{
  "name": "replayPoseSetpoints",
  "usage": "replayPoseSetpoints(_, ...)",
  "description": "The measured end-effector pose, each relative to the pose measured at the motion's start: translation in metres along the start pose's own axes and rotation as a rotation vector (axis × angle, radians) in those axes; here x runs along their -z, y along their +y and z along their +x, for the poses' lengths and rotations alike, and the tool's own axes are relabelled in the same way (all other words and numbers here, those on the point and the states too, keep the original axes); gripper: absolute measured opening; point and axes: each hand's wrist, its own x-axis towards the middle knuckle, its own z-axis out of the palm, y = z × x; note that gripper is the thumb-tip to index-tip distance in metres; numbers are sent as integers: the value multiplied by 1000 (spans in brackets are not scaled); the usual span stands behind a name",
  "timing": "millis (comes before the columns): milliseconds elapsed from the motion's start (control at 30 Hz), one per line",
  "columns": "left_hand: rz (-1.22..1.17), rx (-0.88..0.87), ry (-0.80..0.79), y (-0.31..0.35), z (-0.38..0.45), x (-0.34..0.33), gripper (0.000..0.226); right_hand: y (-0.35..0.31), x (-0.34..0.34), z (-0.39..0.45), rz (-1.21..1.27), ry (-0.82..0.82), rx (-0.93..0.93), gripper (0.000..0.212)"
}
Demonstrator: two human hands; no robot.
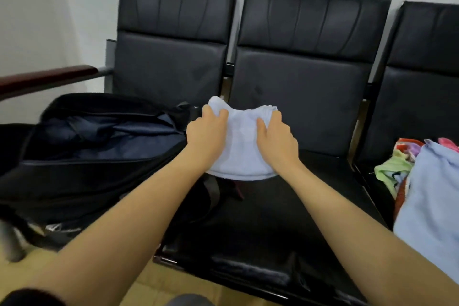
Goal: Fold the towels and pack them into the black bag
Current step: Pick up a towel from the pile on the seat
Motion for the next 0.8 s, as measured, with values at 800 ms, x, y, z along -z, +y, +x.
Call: replayPoseSetpoints(800,332,124,-212,-333,89,-152,33,-191,-332,121,160,-560,-92,54)
